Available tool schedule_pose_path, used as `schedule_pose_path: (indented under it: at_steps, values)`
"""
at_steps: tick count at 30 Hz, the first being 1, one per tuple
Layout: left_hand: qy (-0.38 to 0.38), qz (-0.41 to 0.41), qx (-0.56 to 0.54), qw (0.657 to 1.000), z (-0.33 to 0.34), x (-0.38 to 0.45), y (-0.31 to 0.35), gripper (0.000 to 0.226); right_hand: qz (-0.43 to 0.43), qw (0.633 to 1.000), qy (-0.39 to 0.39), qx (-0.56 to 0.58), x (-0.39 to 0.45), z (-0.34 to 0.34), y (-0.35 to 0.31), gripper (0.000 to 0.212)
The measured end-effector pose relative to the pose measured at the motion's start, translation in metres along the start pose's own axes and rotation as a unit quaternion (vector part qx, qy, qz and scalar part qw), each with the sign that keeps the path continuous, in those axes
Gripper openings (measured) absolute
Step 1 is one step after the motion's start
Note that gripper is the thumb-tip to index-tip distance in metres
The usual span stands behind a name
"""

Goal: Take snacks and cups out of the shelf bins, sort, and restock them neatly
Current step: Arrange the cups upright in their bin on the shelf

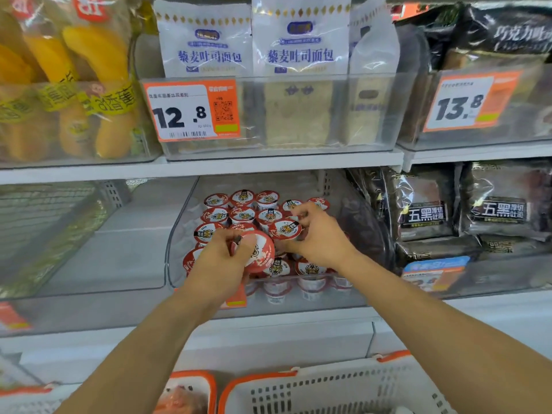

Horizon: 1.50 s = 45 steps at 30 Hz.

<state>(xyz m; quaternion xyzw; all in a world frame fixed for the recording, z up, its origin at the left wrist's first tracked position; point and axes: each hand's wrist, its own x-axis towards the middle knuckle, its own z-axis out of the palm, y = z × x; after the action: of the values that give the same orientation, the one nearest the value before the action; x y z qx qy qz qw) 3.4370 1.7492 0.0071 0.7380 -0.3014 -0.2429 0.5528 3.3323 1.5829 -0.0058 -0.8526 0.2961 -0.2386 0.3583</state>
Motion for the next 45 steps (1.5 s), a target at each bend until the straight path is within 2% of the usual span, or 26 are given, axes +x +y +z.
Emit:
schedule_pose_path:
  at_steps: [3, 6, 9, 11, 15, 17, 20, 22, 24, 26, 30, 33, 35, 37, 41, 45]
  values:
    - [0.07, 0.043, 0.073, 0.994, -0.001, 0.006, -0.006, 0.021, 0.018, 1.0, -0.013, 0.006, 0.008, 0.002, 0.005, 0.063]
    - [0.142, 0.099, 0.082, 0.981, 0.004, 0.011, -0.013, 0.024, 0.017, 0.998, -0.062, -0.007, 0.012, 0.001, 0.009, 0.055]
    - [0.172, 0.15, 0.137, 0.964, 0.011, 0.012, -0.015, 0.024, 0.013, 0.997, -0.077, 0.017, 0.014, -0.002, 0.011, 0.042]
    - [0.181, 0.157, 0.164, 0.957, 0.016, 0.012, -0.013, 0.022, -0.003, 0.996, -0.089, 0.005, 0.015, -0.004, 0.013, 0.038]
    - [0.148, 0.166, 0.232, 0.947, 0.022, 0.019, -0.018, 0.026, -0.024, 0.992, -0.12, -0.028, 0.012, -0.006, 0.013, 0.039]
    - [0.118, 0.188, 0.328, 0.918, 0.021, 0.025, -0.026, 0.037, -0.022, 0.994, -0.107, -0.027, 0.014, -0.011, 0.009, 0.036]
    - [0.112, 0.224, 0.383, 0.889, 0.013, 0.027, -0.025, 0.049, -0.057, 0.995, -0.07, -0.04, 0.014, -0.02, -0.001, 0.017]
    - [0.089, 0.247, 0.403, 0.877, 0.001, 0.025, -0.024, 0.059, -0.089, 0.988, -0.12, -0.04, 0.008, -0.023, -0.009, 0.011]
    - [0.047, 0.236, 0.449, 0.861, -0.01, 0.023, -0.031, 0.062, -0.105, 0.973, -0.191, -0.083, 0.001, -0.019, -0.014, 0.024]
    - [-0.003, 0.214, 0.482, 0.849, -0.019, 0.019, -0.038, 0.067, -0.118, 0.962, -0.199, -0.143, -0.004, -0.014, -0.014, 0.039]
    - [-0.047, 0.202, 0.48, 0.853, -0.027, 0.018, -0.044, 0.067, -0.128, 0.961, -0.178, -0.167, -0.009, -0.017, -0.02, 0.042]
    - [-0.017, 0.217, 0.47, 0.855, -0.025, 0.018, -0.039, 0.066, -0.149, 0.956, -0.171, -0.184, -0.01, -0.019, -0.02, 0.038]
    - [0.005, 0.223, 0.46, 0.86, -0.022, 0.019, -0.035, 0.066, -0.166, 0.959, -0.156, -0.17, -0.009, -0.013, -0.015, 0.045]
    - [-0.002, 0.194, 0.463, 0.865, -0.02, 0.021, -0.035, 0.061, -0.175, 0.961, -0.149, -0.151, -0.007, -0.005, -0.01, 0.048]
    - [-0.042, 0.14, 0.516, 0.844, -0.018, 0.025, -0.038, 0.053, -0.164, 0.944, -0.21, -0.197, -0.002, 0.001, -0.002, 0.05]
    - [-0.058, 0.122, 0.518, 0.844, -0.017, 0.025, -0.034, 0.053, -0.142, 0.946, -0.231, -0.179, 0.001, -0.002, 0.003, 0.047]
